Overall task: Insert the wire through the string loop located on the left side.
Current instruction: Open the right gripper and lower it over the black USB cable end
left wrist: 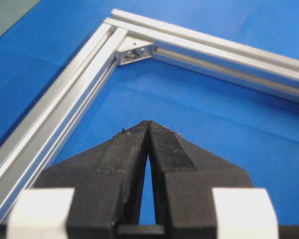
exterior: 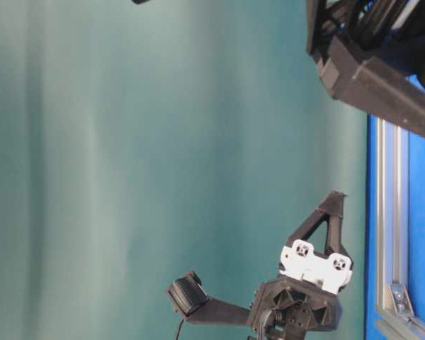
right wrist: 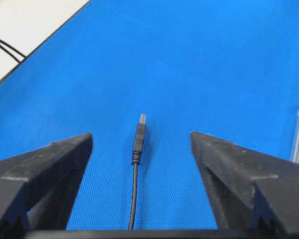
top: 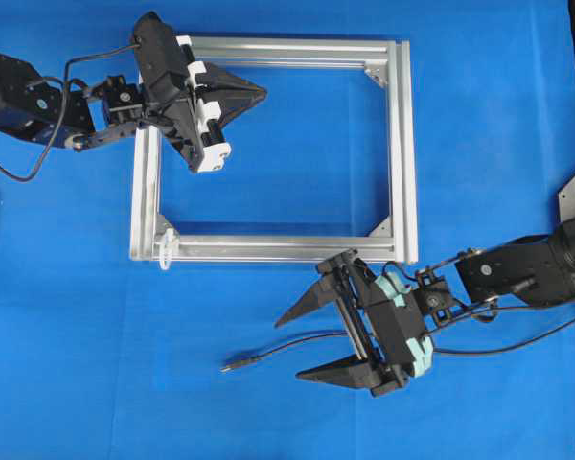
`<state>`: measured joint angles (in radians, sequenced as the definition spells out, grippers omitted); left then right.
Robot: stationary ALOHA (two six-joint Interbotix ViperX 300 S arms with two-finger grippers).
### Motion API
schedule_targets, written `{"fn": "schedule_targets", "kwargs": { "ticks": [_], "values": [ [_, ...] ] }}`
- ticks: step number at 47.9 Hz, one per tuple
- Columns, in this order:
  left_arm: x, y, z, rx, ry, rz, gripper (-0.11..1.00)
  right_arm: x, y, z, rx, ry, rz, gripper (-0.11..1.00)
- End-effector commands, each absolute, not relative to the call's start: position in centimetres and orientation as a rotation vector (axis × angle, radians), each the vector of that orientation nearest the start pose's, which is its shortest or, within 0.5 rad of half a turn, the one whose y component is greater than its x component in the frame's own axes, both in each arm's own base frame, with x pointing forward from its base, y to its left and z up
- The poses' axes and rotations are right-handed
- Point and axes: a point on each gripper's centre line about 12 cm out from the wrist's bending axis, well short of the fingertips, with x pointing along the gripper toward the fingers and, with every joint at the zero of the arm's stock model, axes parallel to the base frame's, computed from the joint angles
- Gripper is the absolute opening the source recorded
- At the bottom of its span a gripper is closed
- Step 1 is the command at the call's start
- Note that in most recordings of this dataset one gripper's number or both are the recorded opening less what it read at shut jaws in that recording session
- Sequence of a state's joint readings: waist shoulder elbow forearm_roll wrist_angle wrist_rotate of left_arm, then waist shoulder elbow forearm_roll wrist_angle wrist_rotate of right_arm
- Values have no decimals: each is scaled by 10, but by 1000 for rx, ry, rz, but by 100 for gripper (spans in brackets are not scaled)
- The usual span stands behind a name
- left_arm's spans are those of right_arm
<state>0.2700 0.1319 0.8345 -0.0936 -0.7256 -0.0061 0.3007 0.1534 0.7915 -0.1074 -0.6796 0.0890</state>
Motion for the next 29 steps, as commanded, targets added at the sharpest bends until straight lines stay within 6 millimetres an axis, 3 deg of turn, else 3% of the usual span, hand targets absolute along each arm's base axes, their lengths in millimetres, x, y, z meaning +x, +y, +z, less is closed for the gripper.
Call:
{"fn": "schedule_targets", "kwargs": {
  "ticks": [1, 9, 29],
  "values": [
    [370, 109, 156, -95, 186, 335, 0, 377, 127, 153, -16, 230, 369, 85],
    [371, 109, 156, -95, 184, 335, 0, 379, 126, 145, 1, 252, 352, 83],
    [371, 109, 156, -93, 188, 334, 0, 410, 139, 91, 87, 342, 334, 82]
  ]
}}
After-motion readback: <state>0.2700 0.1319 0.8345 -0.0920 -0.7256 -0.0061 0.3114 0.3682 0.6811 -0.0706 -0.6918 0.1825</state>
